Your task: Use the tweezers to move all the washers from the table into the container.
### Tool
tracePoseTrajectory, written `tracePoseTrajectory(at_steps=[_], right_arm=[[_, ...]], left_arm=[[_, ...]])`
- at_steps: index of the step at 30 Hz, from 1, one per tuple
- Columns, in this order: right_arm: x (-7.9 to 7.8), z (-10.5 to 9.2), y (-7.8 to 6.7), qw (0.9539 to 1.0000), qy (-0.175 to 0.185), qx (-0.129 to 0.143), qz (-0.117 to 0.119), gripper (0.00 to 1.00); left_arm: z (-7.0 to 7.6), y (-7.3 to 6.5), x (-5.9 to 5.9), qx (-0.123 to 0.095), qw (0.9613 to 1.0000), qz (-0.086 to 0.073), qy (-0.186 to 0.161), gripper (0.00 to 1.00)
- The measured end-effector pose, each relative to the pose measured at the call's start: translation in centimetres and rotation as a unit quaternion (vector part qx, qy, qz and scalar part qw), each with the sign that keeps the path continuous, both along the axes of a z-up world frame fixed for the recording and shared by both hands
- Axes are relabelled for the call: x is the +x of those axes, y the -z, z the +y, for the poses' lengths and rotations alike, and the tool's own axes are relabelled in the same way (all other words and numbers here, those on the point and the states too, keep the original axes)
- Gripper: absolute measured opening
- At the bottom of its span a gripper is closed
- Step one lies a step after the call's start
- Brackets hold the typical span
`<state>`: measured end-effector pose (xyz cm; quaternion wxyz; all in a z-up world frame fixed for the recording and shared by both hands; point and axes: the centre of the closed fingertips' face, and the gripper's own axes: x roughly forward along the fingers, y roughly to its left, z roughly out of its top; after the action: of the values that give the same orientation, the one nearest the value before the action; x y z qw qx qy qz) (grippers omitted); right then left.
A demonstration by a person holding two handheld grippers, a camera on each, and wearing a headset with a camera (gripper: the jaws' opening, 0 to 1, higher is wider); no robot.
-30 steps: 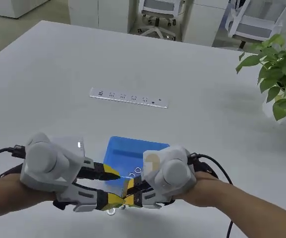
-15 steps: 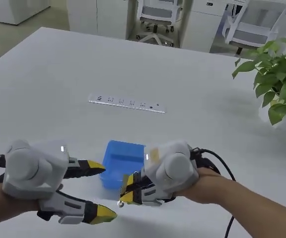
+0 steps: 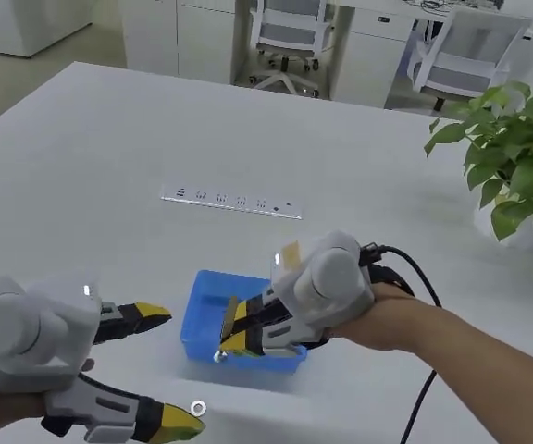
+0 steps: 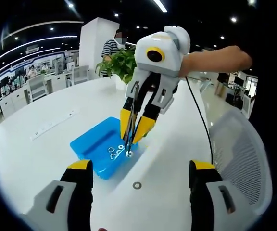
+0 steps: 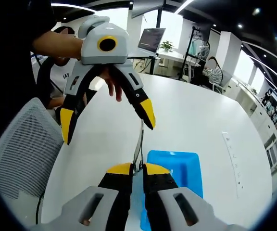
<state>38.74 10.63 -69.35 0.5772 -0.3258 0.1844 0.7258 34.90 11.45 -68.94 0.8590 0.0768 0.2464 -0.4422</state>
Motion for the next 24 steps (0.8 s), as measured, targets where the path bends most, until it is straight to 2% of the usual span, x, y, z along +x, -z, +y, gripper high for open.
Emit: tracePoseTrajectory(at_steps=[8,12,24], right_arm=[[1.9,0.0,-0.4,0.9999,0.016,0.005,-0.003,0.09],[2.9,-0.1,-0.1,0.9997,0.023,0.005,-0.003,0.09],[5.1,0.1,1.1,0.9992,0.039,0.004,-0.011,0.09]], left_arm=[[0.0,-0.3,0.1,-0.006,0.9999,0.001,-0.010,0.95],[0.0,-0.4,0.3,-0.008,0.9999,0.001,-0.013,0.99],[0.2,-0.2,0.6,-0.009,0.9998,0.005,-0.018,0.99]])
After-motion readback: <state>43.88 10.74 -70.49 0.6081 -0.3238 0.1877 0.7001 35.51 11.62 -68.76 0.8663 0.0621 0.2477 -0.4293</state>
